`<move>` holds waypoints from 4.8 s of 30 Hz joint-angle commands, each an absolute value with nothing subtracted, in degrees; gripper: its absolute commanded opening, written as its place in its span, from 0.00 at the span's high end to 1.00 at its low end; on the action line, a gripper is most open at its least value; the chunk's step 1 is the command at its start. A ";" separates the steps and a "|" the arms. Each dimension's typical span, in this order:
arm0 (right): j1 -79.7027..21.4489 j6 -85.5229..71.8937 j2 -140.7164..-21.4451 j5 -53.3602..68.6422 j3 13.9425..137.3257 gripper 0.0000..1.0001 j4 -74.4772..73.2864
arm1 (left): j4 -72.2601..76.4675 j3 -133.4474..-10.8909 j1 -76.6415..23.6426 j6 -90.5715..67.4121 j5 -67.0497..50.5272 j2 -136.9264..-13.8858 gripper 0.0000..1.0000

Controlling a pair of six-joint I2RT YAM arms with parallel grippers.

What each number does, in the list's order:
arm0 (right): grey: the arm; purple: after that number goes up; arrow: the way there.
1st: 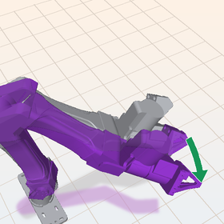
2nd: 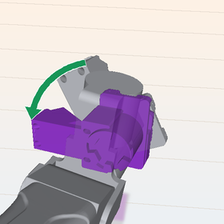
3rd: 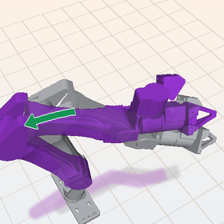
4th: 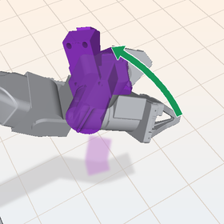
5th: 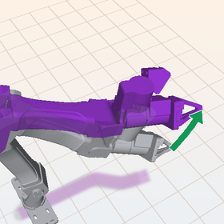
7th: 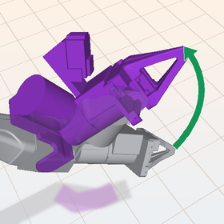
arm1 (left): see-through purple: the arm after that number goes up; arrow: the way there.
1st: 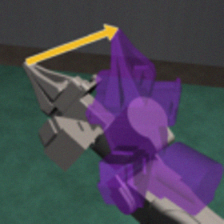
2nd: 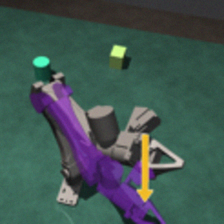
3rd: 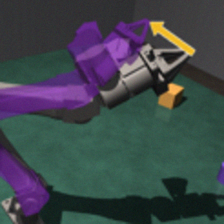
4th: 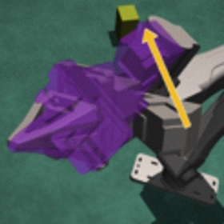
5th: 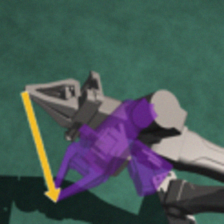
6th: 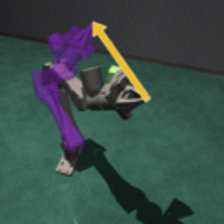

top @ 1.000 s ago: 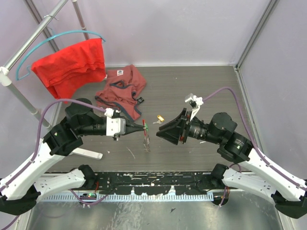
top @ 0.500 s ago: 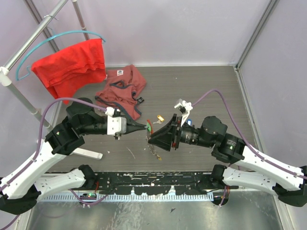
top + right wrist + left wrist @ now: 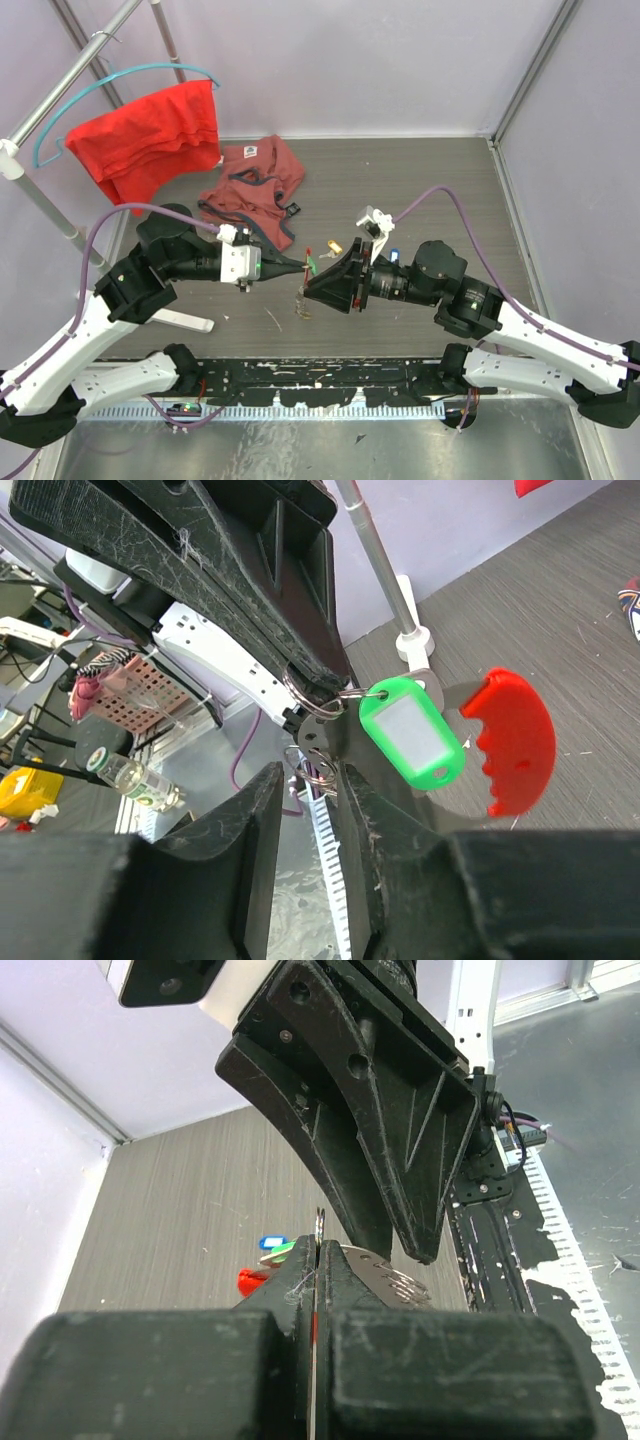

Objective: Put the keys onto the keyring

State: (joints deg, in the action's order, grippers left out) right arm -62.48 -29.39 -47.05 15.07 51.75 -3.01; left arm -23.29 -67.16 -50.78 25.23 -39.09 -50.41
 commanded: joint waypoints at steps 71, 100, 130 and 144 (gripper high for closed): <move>-62.96 -24.43 -46.59 10.18 54.18 0.62 -2.90 | -20.76 -66.33 -50.94 25.86 -35.95 -51.10 1.00; -62.95 -24.42 -46.99 10.11 53.19 0.75 -2.40 | -20.50 -66.62 -50.89 25.79 -35.66 -51.32 1.00; -62.98 -25.35 -46.89 8.83 54.54 0.99 -4.38 | -17.16 -62.45 -50.89 23.71 -32.07 -48.65 0.99; -62.93 -32.19 -48.30 -3.00 58.00 0.99 -8.87 | -10.61 -53.56 -50.97 16.35 -22.88 -39.02 0.39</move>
